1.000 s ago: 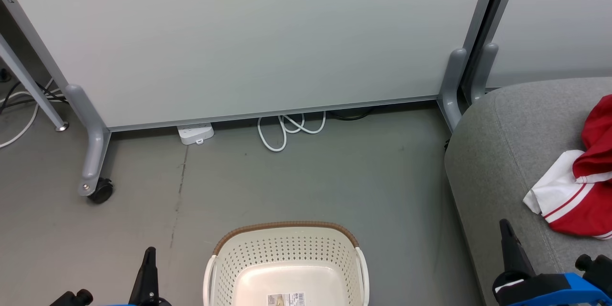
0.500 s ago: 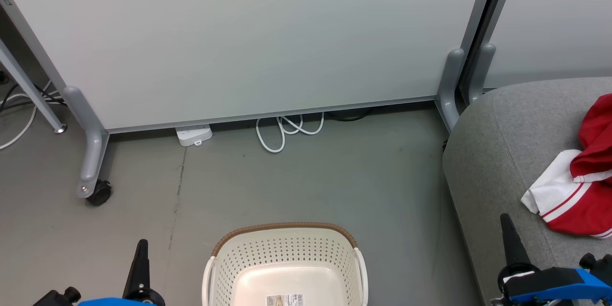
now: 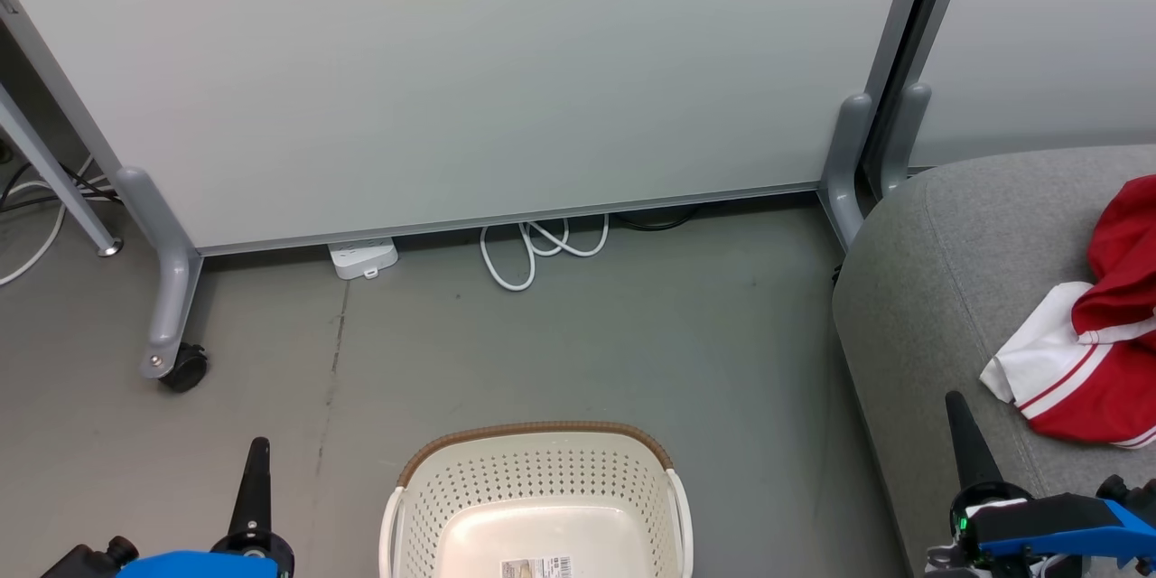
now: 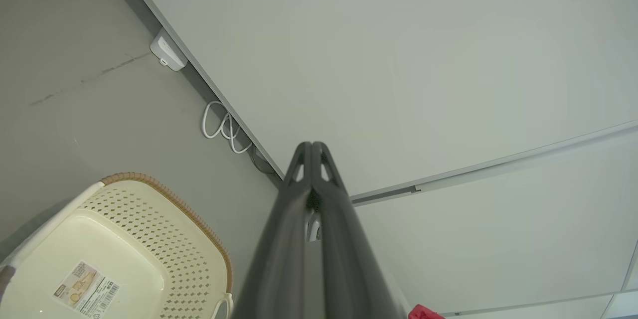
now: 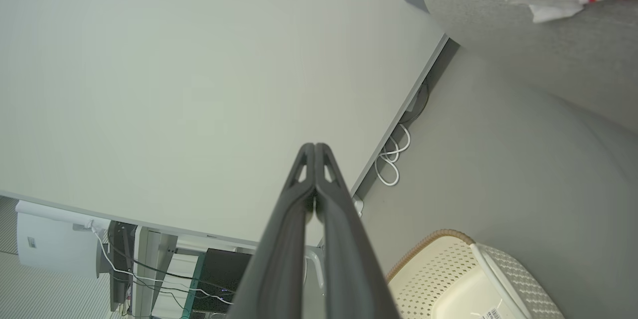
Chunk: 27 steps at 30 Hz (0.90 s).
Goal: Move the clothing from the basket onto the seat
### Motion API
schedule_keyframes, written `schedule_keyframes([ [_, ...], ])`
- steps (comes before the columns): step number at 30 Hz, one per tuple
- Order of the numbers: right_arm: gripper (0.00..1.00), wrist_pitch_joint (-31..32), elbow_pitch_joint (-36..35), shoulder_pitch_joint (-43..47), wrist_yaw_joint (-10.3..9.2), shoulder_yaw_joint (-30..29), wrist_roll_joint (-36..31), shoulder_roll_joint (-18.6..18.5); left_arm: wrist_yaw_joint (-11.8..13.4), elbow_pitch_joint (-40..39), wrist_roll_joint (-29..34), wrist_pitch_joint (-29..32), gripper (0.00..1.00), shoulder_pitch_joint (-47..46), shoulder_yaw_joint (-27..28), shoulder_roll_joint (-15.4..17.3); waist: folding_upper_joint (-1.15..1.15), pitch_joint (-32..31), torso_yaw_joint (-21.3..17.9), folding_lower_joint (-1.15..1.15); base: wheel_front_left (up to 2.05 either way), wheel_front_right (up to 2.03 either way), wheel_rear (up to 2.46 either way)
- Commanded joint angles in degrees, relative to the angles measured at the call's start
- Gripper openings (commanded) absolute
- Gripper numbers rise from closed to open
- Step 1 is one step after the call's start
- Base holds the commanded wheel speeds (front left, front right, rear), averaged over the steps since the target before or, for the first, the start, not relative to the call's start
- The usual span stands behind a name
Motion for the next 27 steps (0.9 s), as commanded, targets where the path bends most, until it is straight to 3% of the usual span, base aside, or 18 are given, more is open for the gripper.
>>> schedule_keyframes([
  [1, 0.00, 0.33, -0.20, -1.36, -0.01, -0.15, 1.55, -0.25, -0.26, -0.77, -1.43, 0.43, 0.00, -1.32, 0.52, 0.46, 0.00, -0.02, -0.03, 0.00, 0.00, 0.00, 0.00],
  [27, 0.00, 2.28, 0.56, -3.00, -0.02, -0.37, 15.03, -0.31, -0.36, -2.17, -13.26, 3.83, 0.00, -2.33, 2.28, 0.60, 0.00, -0.33, -0.57, 0.00, 0.00, 0.00, 0.00],
])
